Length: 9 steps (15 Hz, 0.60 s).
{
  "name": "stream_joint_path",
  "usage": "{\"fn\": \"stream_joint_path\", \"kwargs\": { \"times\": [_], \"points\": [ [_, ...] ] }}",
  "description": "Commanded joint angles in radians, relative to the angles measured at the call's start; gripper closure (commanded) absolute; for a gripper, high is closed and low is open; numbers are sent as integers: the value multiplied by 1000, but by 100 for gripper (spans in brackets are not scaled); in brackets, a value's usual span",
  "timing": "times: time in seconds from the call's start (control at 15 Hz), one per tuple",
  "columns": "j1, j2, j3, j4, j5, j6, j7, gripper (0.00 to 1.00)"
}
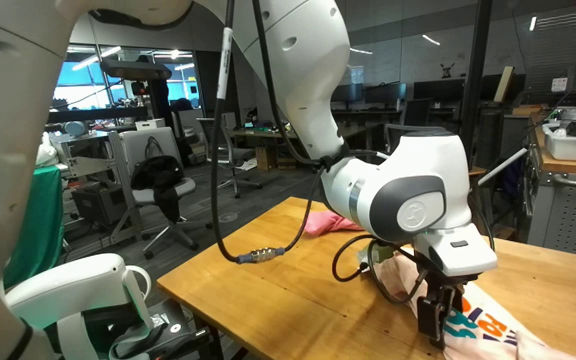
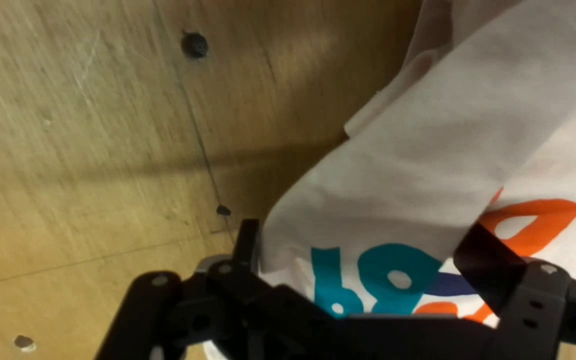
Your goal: Spread the objects across on the table
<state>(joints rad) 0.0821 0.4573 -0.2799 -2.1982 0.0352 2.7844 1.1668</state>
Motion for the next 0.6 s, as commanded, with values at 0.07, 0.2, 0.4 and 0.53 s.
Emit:
{"fn": "stream_joint_path", "kwargs": {
  "times": [0.07,0.2,0.4,0.53],
  "points": [
    [-25,22,25,-1,55,22,3,0],
    [-30,27,31,-6,70,23,-1,0],
    [-30,28,32,-8,76,24,-1,0],
    [-27,29,29,-9,73,27,0,26]
  ]
}}
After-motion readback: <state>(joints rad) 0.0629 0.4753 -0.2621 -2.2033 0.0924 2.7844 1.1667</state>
